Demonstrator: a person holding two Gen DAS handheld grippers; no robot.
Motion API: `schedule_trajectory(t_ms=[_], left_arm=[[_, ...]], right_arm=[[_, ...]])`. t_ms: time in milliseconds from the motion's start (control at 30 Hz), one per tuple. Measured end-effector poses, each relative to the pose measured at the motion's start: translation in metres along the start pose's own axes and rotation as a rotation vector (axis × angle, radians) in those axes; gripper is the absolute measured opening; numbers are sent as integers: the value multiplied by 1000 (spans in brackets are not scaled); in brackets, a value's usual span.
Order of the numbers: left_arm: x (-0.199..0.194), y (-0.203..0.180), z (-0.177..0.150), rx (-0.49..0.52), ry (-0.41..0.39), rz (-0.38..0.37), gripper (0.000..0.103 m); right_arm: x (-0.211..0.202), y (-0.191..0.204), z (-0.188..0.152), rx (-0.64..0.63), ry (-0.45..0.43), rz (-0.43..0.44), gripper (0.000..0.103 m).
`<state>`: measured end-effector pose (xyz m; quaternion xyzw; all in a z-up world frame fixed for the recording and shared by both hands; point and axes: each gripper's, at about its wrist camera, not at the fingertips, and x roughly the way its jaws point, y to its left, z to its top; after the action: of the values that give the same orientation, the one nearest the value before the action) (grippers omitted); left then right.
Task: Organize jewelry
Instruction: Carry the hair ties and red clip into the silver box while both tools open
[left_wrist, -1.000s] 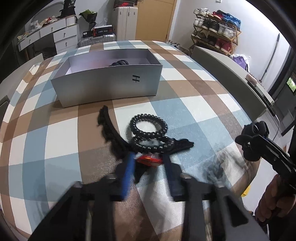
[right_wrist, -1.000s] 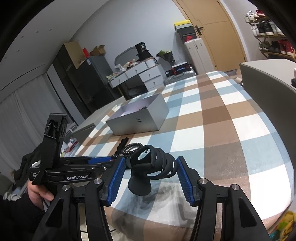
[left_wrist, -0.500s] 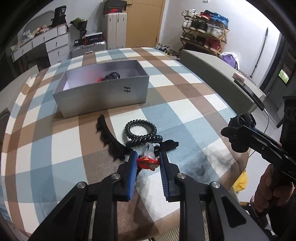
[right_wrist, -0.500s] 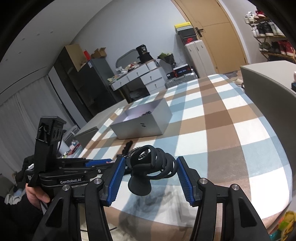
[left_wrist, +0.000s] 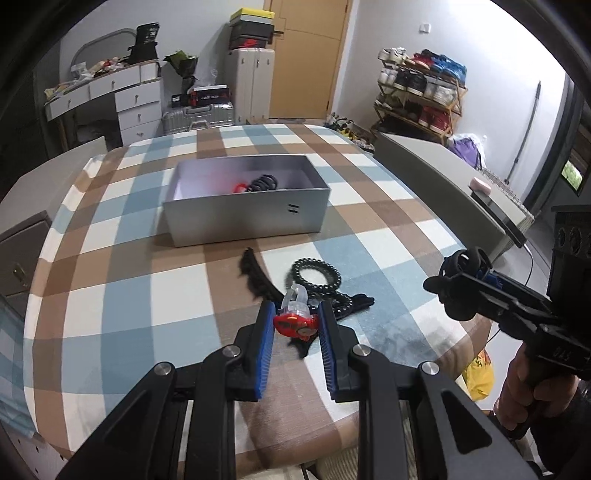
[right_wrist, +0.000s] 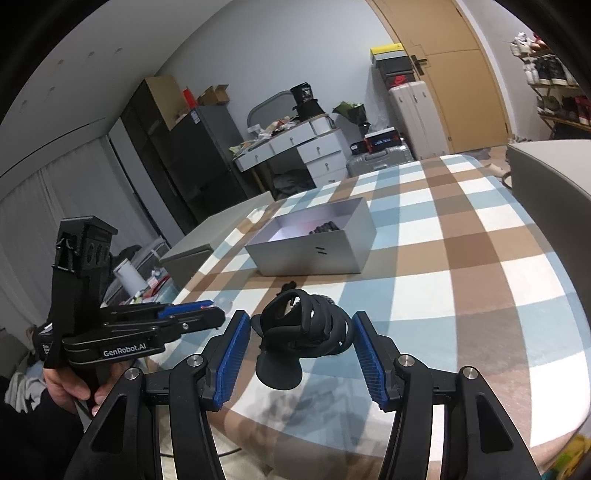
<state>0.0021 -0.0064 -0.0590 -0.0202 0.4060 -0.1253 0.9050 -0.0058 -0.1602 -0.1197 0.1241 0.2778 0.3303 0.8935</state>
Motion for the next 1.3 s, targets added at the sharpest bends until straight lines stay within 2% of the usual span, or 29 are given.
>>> schedule_trajectory(t_ms=[267, 700, 1000, 1300], left_arm=[[-8, 19, 10, -33, -51, 3, 18], [10, 51, 54, -46, -113, 17, 18], [36, 63, 79, -54, -104, -6, 18], [68, 67, 96, -54, -60, -22, 18]], right_arm=[[22, 18, 13, -36, 13, 18, 56], [71, 22, 59, -79, 3, 43, 56], [98, 8, 89, -87, -9, 38, 56], [131, -13, 114, -73, 16, 2, 56]])
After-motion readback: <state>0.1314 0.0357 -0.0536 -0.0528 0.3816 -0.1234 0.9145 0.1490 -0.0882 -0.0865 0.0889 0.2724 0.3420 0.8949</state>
